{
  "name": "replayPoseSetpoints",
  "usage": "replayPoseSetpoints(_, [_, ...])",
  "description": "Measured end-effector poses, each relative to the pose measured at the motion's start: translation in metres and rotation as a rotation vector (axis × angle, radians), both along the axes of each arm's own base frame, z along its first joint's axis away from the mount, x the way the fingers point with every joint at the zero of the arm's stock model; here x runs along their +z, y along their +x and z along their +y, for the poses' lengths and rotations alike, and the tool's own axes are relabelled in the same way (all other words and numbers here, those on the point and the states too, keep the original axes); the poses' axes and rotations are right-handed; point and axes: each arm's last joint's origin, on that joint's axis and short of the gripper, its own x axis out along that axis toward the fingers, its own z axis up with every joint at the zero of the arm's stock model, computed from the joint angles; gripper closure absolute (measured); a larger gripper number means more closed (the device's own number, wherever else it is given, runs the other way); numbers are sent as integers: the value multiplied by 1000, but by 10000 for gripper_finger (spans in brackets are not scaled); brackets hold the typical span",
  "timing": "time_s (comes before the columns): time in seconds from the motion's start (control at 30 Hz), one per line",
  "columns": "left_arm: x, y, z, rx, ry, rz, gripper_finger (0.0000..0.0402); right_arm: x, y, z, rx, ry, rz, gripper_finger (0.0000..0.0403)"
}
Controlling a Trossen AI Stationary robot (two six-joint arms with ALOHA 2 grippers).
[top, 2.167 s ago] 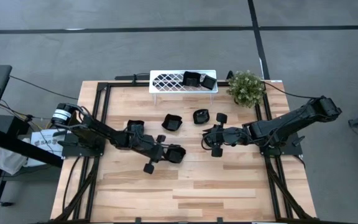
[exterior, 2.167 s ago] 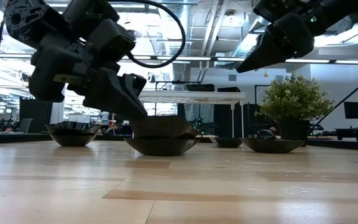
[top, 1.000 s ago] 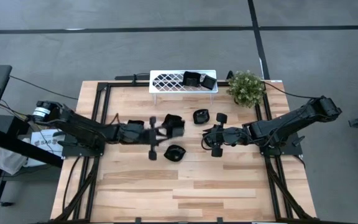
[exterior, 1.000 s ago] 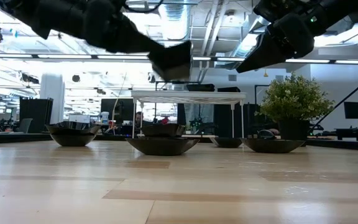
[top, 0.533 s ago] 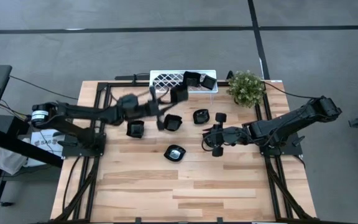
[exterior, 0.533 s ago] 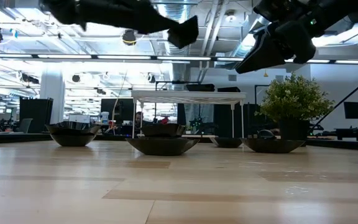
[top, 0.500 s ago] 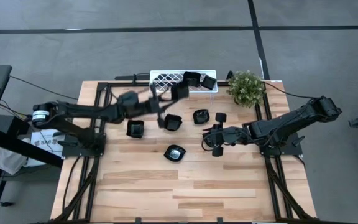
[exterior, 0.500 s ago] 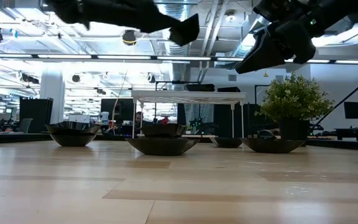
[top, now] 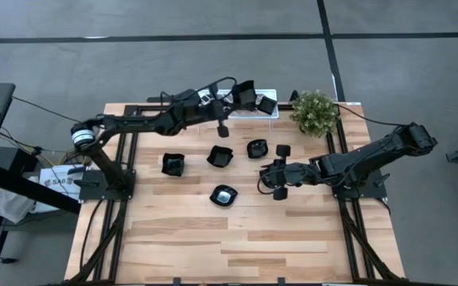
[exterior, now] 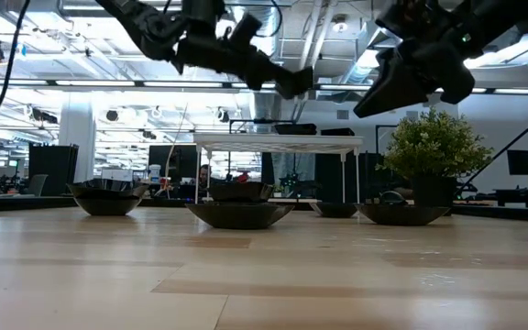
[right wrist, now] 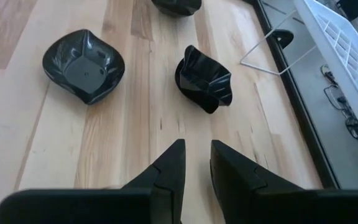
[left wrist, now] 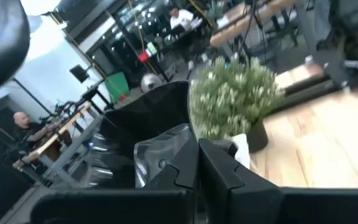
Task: Pick & Place Mini shaped plates
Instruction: Stack the black distorted square plate on top of the black distorted square plate on the shelf
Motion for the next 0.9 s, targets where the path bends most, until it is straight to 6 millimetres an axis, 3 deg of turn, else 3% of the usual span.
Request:
replayPoseSetpoints(0.17, [-12, -1, 12, 27, -13, 25, 393, -1, -1, 0, 0, -3, 13, 331])
replayPoseSetpoints(0.47, [-27, 1, 11, -19, -22, 86, 384, -1, -1, 0, 0, -4, 16, 331])
replayPoseSetpoints(0.67, [-27, 1, 11, -19, -23, 87, 386, -2, -1, 0, -1, -4, 21, 331])
replayPoseSetpoints(0.9, [-28, 0, 12, -10, -27, 98, 363, -2, -2, 0, -1, -4, 26, 331])
